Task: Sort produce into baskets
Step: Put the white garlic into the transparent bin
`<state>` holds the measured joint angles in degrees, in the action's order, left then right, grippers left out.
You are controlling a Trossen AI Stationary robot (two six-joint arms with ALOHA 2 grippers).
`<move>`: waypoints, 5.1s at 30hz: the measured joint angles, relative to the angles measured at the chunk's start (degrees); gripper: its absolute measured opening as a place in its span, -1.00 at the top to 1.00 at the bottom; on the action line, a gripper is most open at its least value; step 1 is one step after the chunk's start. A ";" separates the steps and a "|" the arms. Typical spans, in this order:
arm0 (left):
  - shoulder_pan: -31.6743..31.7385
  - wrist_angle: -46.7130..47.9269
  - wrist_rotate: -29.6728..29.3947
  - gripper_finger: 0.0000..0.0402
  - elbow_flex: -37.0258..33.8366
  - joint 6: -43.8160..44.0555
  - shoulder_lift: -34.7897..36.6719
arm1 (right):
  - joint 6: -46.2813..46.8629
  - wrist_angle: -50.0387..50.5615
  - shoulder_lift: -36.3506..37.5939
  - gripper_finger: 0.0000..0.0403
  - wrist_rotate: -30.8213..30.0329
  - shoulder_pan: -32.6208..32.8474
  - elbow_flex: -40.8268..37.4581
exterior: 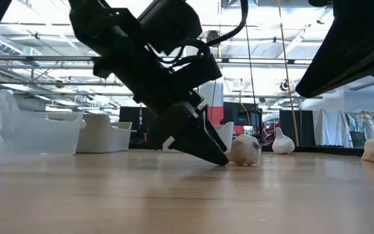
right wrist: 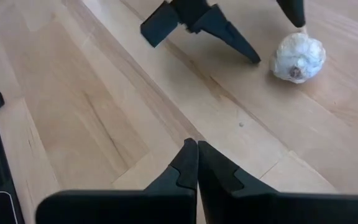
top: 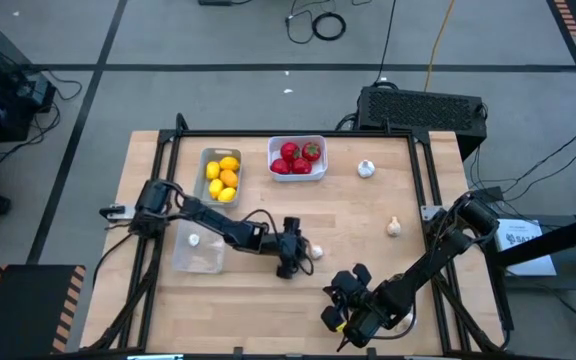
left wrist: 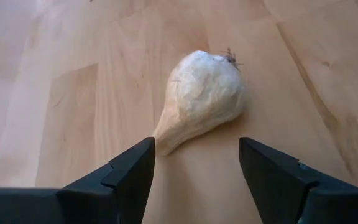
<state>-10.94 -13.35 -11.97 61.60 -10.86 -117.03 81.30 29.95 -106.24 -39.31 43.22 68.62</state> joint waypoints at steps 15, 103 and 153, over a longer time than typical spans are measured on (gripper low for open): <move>3.92 -0.17 14.23 -0.19 0.00 -2.77 -0.02 | -2.59 -2.00 -0.04 1.00 0.00 0.00 0.00; -14.33 56.32 -9.52 0.89 3.15 17.00 34.95 | -30.05 -0.81 -0.11 1.00 -3.92 -7.56 0.00; -15.11 31.05 -14.12 0.12 -16.54 11.70 42.80 | -3.86 32.86 5.04 1.00 4.65 -22.53 0.61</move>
<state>-26.05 17.70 -26.09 45.07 0.83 -74.24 77.44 62.81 -101.19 -34.66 20.70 69.23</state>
